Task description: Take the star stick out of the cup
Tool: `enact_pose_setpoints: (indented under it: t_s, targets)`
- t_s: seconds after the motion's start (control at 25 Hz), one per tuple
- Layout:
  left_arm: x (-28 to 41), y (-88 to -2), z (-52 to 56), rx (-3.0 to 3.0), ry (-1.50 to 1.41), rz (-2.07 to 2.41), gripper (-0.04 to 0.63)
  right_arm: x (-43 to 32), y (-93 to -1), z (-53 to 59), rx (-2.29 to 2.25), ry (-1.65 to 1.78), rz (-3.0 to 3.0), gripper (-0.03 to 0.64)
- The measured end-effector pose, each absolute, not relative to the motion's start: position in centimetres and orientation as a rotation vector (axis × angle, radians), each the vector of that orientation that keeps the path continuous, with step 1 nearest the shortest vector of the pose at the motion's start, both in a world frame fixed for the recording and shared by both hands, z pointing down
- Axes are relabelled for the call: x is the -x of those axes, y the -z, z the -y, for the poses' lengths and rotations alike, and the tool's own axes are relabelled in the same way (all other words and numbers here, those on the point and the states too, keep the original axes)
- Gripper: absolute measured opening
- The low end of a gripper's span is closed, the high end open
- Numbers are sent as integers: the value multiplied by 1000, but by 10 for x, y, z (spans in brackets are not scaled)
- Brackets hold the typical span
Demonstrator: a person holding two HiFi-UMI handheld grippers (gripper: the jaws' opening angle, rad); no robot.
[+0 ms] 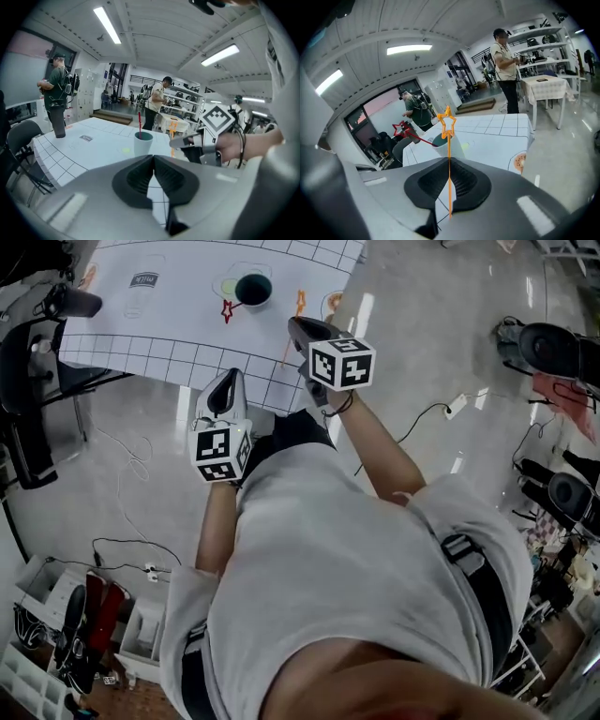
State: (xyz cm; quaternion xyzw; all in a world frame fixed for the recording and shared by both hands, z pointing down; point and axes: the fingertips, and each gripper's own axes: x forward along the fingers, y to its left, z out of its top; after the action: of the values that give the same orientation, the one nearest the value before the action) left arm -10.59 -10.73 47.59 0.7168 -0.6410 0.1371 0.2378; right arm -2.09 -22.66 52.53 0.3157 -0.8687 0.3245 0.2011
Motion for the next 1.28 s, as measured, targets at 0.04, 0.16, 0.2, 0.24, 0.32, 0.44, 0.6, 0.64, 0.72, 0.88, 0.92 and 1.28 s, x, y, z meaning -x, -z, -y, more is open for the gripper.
enact_pose_setpoints:
  t_s: [0.04, 0.16, 0.2, 0.24, 0.32, 0.44, 0.6, 0.64, 0.72, 0.88, 0.92, 1.28]
  targets:
    - [104, -480, 110, -1961, -390, 1745, 3, 19, -533, 229, -889, -930, 2412, 6]
    - [98, -490, 122, -1952, -417, 1721, 3, 19, -550, 240, -900, -987, 2397, 9]
    - [96, -494, 127, -1949, -425, 1716, 3, 20, -555, 245, -901, -999, 2396, 10]
    - [94, -498, 130, -1945, -435, 1710, 3, 22, -560, 249, -902, -1010, 2394, 12]
    - [92, -507, 134, -1932, -453, 1697, 3, 24, -571, 257, -905, -1031, 2385, 17]
    - [92, -522, 137, -1891, -465, 1684, 3, 28, -589, 266, -909, -1065, 2359, 23]
    - [97, -535, 140, -1842, -471, 1687, 3, 33, -609, 274, -916, -1108, 2326, 28]
    - [98, -538, 141, -1834, -472, 1690, 3, 35, -612, 275, -914, -1112, 2321, 29]
    - [101, -542, 142, -1819, -472, 1695, 3, 37, -620, 277, -910, -1104, 2307, 34]
    - [106, -545, 145, -1803, -468, 1706, 3, 38, -632, 278, -920, -1074, 2267, 44]
    - [108, -545, 145, -1800, -467, 1708, 3, 38, -635, 279, -923, -1061, 2258, 47]
    - [118, -539, 140, -1799, -433, 1747, 3, 34, -631, 283, -894, -749, 2256, 199]
